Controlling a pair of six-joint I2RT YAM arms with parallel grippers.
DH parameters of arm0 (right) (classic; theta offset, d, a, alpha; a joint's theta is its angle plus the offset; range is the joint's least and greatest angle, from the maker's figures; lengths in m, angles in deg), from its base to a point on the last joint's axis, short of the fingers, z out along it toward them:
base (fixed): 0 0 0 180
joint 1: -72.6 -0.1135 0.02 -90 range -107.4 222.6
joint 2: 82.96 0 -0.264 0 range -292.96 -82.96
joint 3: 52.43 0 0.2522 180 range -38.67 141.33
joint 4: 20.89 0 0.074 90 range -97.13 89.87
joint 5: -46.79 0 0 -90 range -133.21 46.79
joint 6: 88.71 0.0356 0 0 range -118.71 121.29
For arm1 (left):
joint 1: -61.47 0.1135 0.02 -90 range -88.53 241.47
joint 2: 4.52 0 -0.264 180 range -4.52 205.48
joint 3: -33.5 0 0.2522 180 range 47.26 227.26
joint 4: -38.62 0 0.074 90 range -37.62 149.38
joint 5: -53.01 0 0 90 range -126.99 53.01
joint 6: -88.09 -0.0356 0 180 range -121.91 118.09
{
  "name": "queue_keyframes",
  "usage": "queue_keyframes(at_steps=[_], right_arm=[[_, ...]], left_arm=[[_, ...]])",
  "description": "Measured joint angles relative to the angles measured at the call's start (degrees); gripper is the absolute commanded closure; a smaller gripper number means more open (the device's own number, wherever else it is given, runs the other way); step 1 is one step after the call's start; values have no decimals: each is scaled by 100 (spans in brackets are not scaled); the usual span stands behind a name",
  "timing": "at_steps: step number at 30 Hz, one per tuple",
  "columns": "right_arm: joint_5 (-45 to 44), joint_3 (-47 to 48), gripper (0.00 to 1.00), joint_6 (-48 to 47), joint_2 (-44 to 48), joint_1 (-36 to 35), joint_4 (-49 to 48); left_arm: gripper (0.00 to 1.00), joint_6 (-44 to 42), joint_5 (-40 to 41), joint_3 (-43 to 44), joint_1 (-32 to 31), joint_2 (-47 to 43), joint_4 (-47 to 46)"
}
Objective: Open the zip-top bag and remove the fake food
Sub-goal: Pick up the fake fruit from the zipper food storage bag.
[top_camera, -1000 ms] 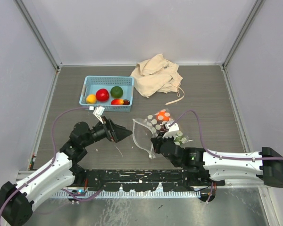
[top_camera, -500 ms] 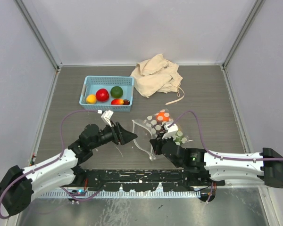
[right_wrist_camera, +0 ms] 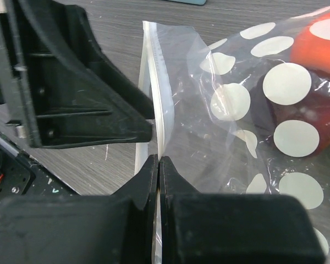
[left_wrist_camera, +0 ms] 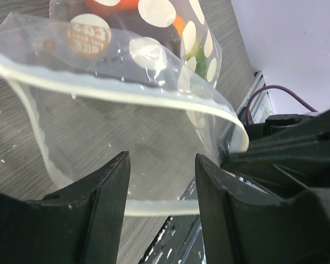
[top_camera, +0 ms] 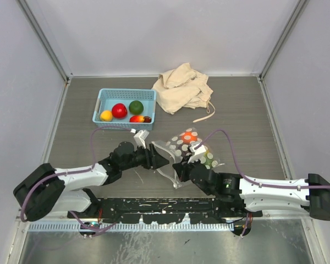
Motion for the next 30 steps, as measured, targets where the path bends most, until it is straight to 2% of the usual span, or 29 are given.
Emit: queue_keyframes(at_steps=[6,8,9,13,15,19,23,27,30], right_arm=[[389,0,98,-275,0,4,-225],[535,0,95,-393,0,4,-330],[632,0,90,-463,-2,4,-389],[903,17,59,-732,-61,9,-448],[1054,66,50,-909,-74,9,-407],[1134,138,46,-1248,284,9,-225],[815,308,46,-1482,1104,127,151],[428,555,47,-1580,1602,697,551],[389,693,48,-1617,1628,1366,824]], left_arm=[[50,-11,20,190,-17,859,-472],[50,-9,17,190,-17,1075,-597],[49,-9,15,190,-17,1165,-654],[48,-15,13,192,-26,1408,-894],[47,-20,13,192,-28,1467,-968],[46,-48,13,192,-28,1539,-1056],[46,-122,11,192,-28,1547,-1110],[46,-142,11,192,-28,1561,-1178],[46,-142,0,192,-26,1604,-1198]])
